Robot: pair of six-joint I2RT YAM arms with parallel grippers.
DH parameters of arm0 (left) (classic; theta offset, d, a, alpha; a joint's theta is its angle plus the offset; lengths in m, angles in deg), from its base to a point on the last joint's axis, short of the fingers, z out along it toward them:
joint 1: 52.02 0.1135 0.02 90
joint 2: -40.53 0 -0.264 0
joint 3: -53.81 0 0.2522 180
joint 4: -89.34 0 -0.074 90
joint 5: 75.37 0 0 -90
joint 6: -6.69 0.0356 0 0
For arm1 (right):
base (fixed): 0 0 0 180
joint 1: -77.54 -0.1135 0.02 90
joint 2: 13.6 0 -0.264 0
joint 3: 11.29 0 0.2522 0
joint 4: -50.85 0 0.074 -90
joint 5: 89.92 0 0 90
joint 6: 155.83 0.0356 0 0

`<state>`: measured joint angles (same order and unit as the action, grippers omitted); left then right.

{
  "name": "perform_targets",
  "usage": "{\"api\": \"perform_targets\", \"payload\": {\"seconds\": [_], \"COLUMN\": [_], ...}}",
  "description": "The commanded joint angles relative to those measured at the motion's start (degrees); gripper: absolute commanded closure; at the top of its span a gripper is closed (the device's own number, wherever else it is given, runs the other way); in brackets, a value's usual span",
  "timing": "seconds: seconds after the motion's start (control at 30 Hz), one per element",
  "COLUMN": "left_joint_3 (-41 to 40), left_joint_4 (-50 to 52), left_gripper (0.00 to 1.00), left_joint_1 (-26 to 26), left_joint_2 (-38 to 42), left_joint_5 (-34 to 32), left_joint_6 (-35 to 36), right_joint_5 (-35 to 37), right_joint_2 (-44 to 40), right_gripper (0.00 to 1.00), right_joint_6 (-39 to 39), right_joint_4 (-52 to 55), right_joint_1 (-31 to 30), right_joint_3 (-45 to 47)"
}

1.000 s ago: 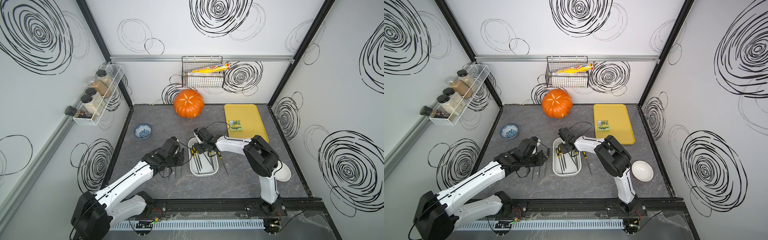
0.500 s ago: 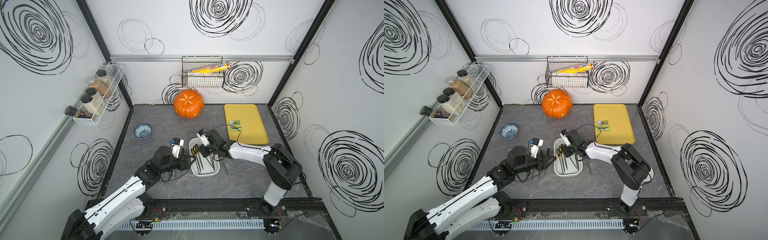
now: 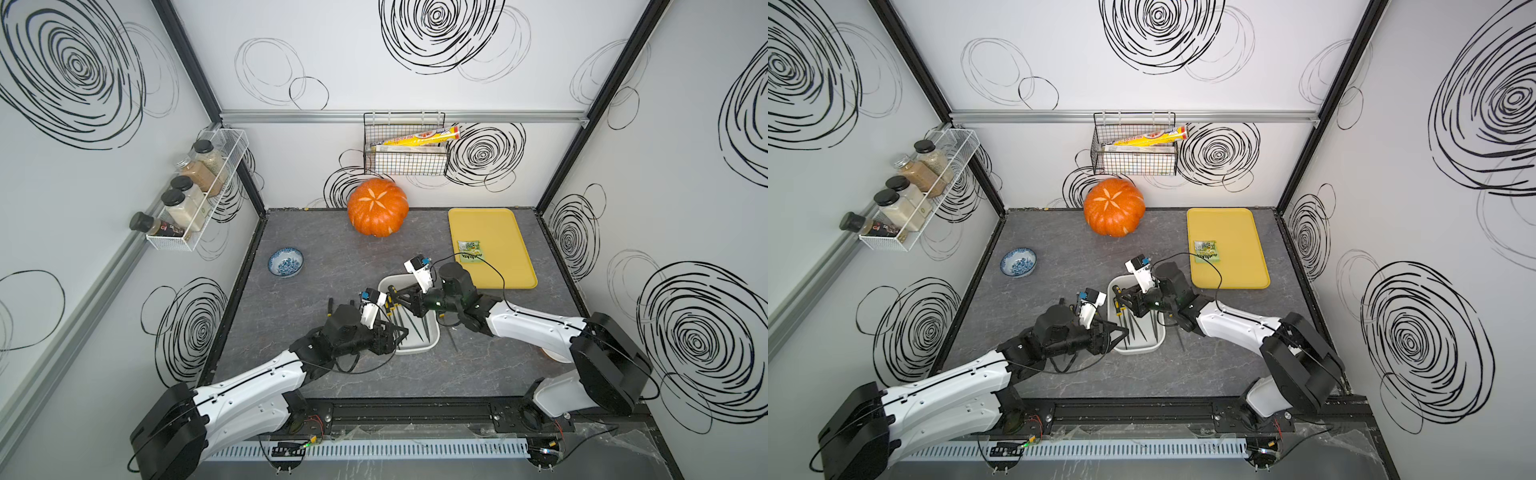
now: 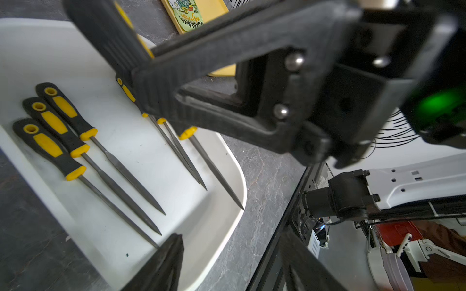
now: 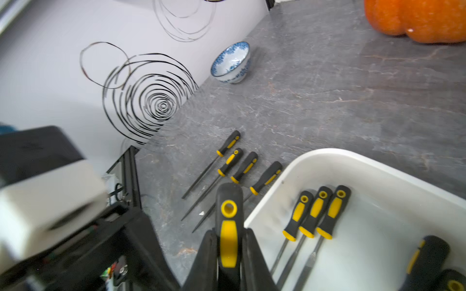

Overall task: Take the file tool out of the storage box
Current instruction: Pick up the file tool from the storage box.

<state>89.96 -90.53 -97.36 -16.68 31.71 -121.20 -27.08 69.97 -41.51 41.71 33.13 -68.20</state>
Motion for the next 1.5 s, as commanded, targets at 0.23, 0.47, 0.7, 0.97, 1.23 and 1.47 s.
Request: {"api": "perform_targets", "payload": {"seconds": [0.23, 0.47, 0.7, 0.97, 1.23, 1.47], "left_joint_3": [0.7, -3.0, -2.4, -1.0, 0.6, 0.5], "left_joint_4": [-10.7, -21.6, -23.2, -24.1, -22.5, -22.1], "left_gripper": [0.39, 0.42, 0.44, 0.51, 0.78, 0.93], "left_joint_1": [-5.7, -8.3, -9.0, -11.6, -13.4, -13.6], "left_joint_2": [-6.8, -6.1, -9.0, -11.3, -12.6, -11.5], "left_joint_5": [-6.3, -6.8, -5.4, -7.3, -10.0, -11.8], "left_joint_6": [1.2, 0.0, -0.7, 1.4, 2.3, 1.5], "right_joint_5": [-6.0, -2.5, 0.3, -0.5, 0.5, 2.6], "right_joint_2": [-5.1, -9.3, -14.2, -13.0, -12.5, -14.5], "right_gripper": [1.0, 1.0, 1.0, 1.0, 1.0, 1.0], "right_joint_6": [9.6, 10.9, 11.8, 14.4, 14.7, 14.9], "right_joint_4": [-17.6, -24.0, -28.1, -34.3, -36.2, -37.9], "right_joint_1": [1.2, 1.5, 1.5, 1.4, 1.4, 1.4], "right_joint_3": [6.6, 11.7, 15.7, 18.0, 19.2, 21.6]}}
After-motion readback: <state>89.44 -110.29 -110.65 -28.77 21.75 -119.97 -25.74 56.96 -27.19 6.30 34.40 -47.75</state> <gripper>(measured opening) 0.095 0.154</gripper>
